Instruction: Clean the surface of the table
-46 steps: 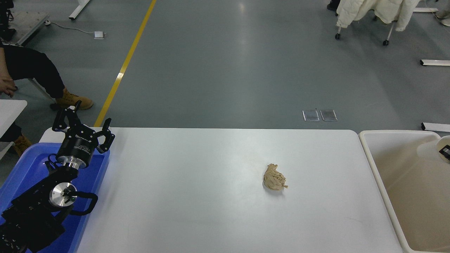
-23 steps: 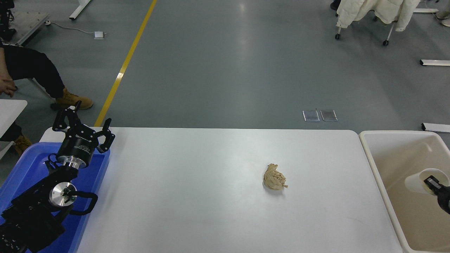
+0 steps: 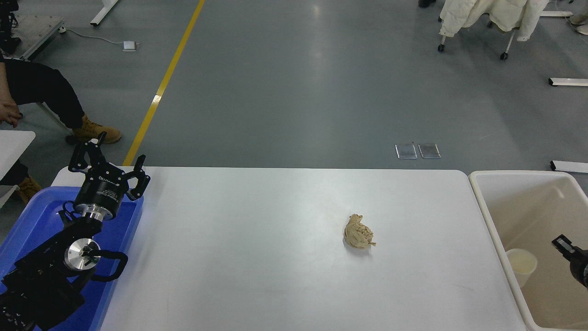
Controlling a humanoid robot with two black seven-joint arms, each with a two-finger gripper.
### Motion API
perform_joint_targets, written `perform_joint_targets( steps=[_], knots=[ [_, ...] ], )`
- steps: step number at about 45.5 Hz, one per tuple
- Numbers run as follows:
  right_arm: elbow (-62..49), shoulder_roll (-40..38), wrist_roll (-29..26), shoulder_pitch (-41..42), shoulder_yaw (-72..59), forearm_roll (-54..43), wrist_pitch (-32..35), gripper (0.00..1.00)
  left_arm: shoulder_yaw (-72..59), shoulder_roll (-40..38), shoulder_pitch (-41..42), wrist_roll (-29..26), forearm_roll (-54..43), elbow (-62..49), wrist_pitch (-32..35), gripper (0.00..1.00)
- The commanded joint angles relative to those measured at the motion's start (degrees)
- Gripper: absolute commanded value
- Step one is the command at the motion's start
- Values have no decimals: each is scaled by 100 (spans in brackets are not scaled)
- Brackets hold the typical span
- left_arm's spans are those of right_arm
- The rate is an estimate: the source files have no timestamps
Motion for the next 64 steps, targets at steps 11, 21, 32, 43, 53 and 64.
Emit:
perform_joint_targets(
  steps=[11, 21, 32, 43, 53, 64],
  knots=[
    [517, -249, 18, 721, 434, 161, -77, 98, 0, 0, 0, 0, 0, 0, 0, 100],
    [1274, -786, 0, 1574, 768, 275, -33, 99, 0, 0, 0, 0, -8, 0, 0, 100],
    [1274, -777, 71, 2295, 2128, 522, -112, 99, 0, 0, 0, 0, -8, 0, 0, 100],
    [2160, -856, 167, 2497, 3958, 522, -85, 99, 0, 0, 0, 0, -8, 0, 0, 100],
    [3206, -944, 176, 2471, 5468, 530, -15, 99, 0, 0, 0, 0, -8, 0, 9, 100],
    [4095, -602, 176, 2050, 7007, 557, -6, 99, 0, 0, 0, 0, -8, 0, 0, 100]
  ],
)
